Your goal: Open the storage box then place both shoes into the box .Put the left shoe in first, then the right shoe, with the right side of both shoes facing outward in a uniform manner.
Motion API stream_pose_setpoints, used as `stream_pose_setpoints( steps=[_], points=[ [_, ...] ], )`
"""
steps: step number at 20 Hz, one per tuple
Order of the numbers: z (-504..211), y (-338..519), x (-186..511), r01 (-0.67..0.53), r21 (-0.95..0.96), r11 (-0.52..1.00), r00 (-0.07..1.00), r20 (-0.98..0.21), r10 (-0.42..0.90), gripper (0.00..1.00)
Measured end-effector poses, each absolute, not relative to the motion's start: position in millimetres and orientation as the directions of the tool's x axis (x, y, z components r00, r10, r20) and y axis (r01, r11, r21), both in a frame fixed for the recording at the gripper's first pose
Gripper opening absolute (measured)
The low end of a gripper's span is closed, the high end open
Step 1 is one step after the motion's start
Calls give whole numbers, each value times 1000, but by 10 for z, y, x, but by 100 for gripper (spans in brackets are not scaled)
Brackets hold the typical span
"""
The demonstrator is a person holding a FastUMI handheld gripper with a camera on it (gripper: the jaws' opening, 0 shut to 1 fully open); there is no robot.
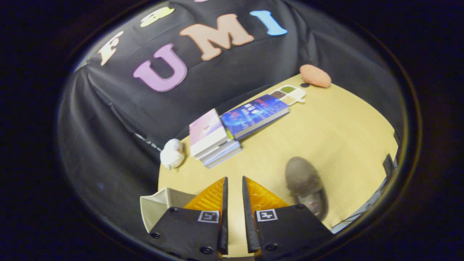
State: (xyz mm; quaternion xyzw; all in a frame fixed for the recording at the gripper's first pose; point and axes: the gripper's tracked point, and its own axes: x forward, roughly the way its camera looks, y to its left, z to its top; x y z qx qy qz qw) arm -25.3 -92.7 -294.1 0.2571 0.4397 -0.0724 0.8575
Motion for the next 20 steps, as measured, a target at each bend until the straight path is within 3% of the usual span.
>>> stream_pose_setpoints(
  steps=[9,20],
  points=[
    [-3561,-1948,-827,467,230,854,469,-883,-19,23],
    [-4318,-2086,-1353,434,109,894,271,-963,-14,27]
  ],
)
